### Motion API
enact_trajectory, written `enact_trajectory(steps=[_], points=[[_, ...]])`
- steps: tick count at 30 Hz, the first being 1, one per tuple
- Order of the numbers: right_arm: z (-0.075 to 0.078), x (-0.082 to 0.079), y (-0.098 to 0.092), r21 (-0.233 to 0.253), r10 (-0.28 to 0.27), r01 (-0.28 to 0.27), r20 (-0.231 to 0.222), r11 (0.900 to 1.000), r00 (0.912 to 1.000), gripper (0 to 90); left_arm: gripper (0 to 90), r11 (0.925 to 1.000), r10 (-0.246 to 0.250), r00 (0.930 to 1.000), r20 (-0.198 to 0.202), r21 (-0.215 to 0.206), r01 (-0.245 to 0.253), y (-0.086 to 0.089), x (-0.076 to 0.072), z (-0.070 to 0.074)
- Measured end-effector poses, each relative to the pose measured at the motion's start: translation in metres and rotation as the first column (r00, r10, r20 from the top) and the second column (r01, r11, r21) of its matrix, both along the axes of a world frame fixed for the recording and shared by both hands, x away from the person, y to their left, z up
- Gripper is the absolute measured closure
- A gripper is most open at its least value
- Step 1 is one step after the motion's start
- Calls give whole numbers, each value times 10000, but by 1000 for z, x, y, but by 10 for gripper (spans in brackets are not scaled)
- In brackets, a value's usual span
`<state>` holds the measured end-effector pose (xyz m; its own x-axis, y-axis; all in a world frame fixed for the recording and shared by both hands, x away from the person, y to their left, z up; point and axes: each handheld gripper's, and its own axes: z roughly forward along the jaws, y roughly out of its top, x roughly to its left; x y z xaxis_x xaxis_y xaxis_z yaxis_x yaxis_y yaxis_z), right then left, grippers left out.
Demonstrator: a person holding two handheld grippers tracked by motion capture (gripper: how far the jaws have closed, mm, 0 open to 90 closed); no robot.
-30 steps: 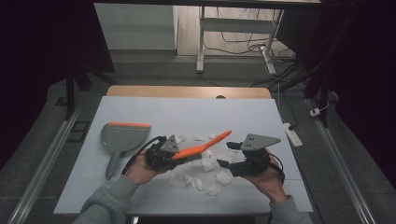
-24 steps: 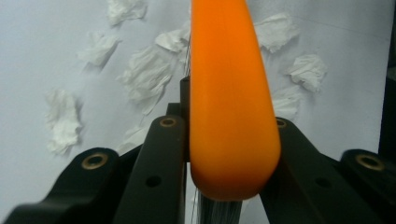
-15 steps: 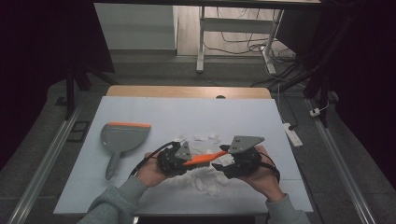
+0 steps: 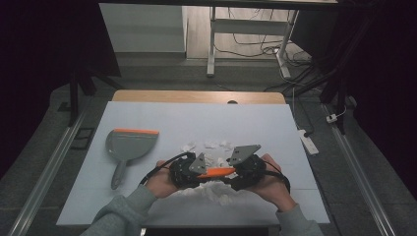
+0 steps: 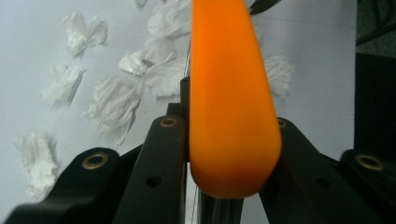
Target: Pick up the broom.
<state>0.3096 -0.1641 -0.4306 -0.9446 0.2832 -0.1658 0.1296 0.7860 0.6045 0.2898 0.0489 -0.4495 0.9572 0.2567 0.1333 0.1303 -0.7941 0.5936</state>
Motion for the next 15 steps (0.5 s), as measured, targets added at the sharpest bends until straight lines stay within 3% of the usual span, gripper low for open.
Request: enact_trajectory(steps=[3,6,13,15], points=[[-1,-1,0,-149,107,-107,41,9998,9999,456,782,9999,-119,9999,-1,22,119,-2,-1,2],[-1,-5,-1,-301,595,-589,195,9978,9980,555,782,9996,-287,9996,43,28,287,-3,-2,3],[-7,-5,-1,-547,1288,-1298,-214,9900,9914,645,782,9975,-692,9976,8,111,692,-4,-3,2],[-9,-7,-1,-711,1646,-1658,-230,9836,9861,664,781,9969,-781,9969,-67,86,782,-4,-4,1]])
